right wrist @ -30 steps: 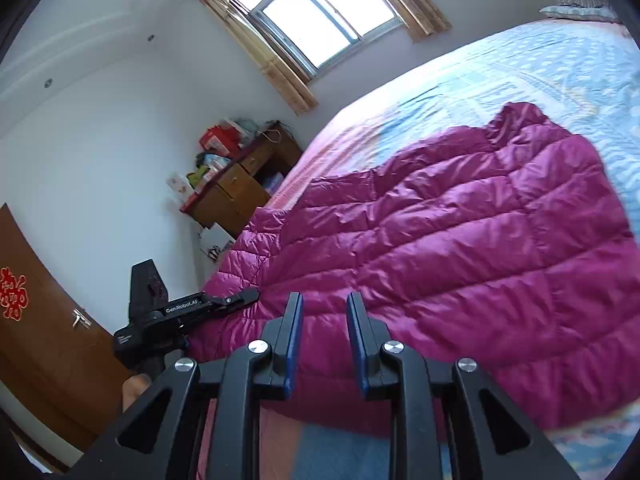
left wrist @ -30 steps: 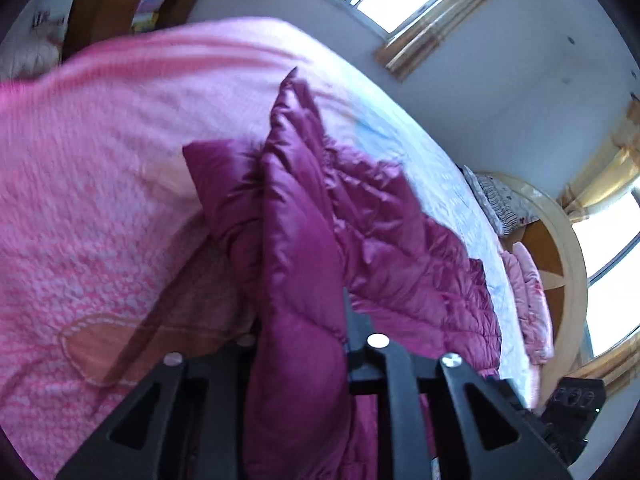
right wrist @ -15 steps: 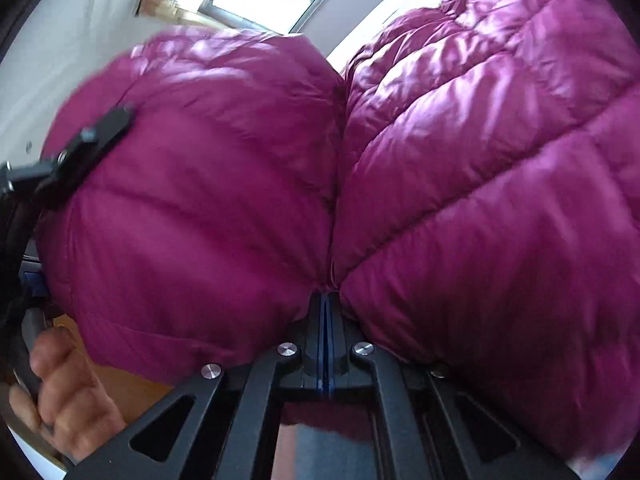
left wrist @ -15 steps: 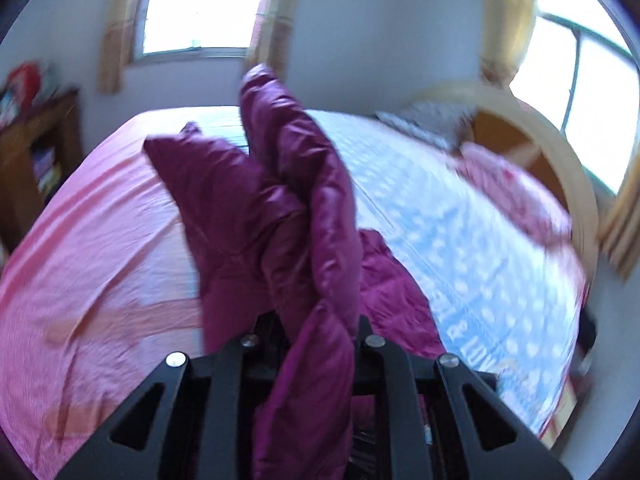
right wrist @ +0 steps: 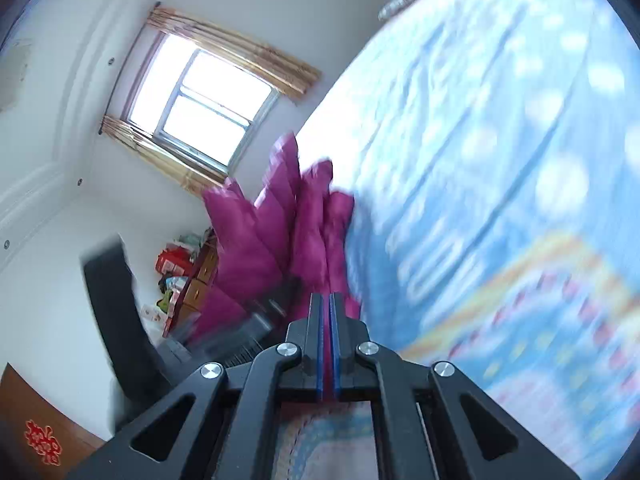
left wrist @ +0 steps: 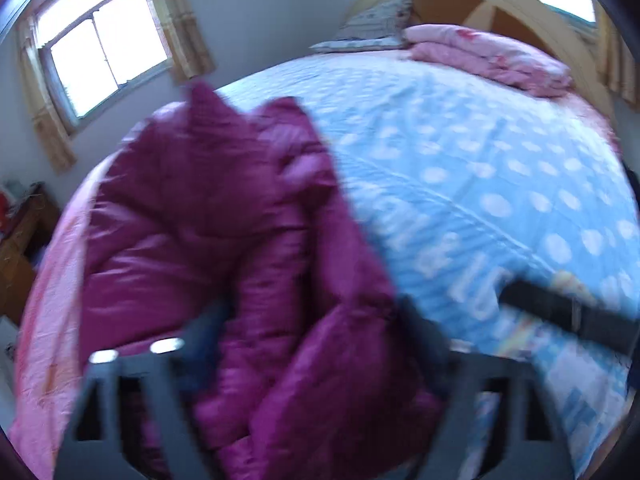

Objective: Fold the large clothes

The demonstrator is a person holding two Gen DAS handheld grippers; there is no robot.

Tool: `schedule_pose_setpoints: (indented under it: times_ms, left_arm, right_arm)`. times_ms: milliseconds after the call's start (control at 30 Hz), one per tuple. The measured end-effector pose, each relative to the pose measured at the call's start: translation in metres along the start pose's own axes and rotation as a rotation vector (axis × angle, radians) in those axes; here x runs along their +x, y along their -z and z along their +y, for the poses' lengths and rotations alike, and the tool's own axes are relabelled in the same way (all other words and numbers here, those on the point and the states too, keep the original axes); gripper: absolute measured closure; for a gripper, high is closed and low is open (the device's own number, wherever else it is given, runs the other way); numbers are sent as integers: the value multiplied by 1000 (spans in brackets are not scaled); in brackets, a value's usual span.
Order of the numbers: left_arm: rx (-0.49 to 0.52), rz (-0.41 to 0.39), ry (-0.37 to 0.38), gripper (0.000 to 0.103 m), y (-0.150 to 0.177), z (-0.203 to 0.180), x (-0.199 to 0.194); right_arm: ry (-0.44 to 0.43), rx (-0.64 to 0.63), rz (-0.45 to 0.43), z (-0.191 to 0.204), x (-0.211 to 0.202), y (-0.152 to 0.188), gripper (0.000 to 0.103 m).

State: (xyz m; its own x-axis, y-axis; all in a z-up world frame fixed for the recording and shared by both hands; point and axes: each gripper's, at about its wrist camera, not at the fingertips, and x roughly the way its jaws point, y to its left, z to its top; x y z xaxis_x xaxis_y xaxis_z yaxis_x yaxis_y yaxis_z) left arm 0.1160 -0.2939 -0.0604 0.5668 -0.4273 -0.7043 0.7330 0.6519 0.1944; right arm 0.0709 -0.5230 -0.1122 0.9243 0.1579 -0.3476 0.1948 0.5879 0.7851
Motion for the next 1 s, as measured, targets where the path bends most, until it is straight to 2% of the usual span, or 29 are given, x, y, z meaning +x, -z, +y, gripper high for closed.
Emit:
schedule_pose_setpoints:
  times_ms: [67,167,300,400,467,500,533,600,700,733,767,800,833,900,1000]
  left_arm:
    - [45,-46,-1,5,8,-8,-6]
    - [90,-57,-23,4,15,-13,-3]
    - [80,-83,12,3,19,-10,-11]
    - [77,-100,42,2,29,-4,-21]
    - [81,-110,56,2,36,-6,-22]
    - [82,-119,68,2,39,-4,-25]
    - [82,-126,78,1,40,-4,-26]
    - [90,-135,91,0,44,-1,-30]
    - [115,-133,95,0,50,-2,-35]
    - [115,-134,109,0,51,-2,-39]
    - [106,-138,130,0,53,2,-44]
    - [97,-144,156,0,57,7,-51]
    - [99,-152,178,0,61,12,-58]
    - [98,-157,219,0,72,23,-76]
    - [38,-184,294,0,87,48,-107]
  right_arm:
    - [-27,-39,-20,9,-5,-16,100]
    - [-80,-89,1,29,2,-38,100]
    - [-152,-208,117,70,44,-56,100]
    - [-156,-282,230,88,82,-68,98]
    - [-121,-328,296,89,98,-70,89]
    - [-107,-359,326,92,108,-69,71]
    - [-96,-384,344,94,116,-66,42]
    - [-117,-394,372,93,125,-65,22]
    - [-100,-411,395,91,131,-61,22]
    - [-102,-422,398,90,132,-62,25]
    - [-102,-427,403,89,137,-64,32]
    - [-88,-428,420,84,139,-66,62]
    - [-58,-421,439,74,145,-67,78]
    - [-21,-409,466,59,152,-68,79]
    - [24,-414,449,47,157,-64,81]
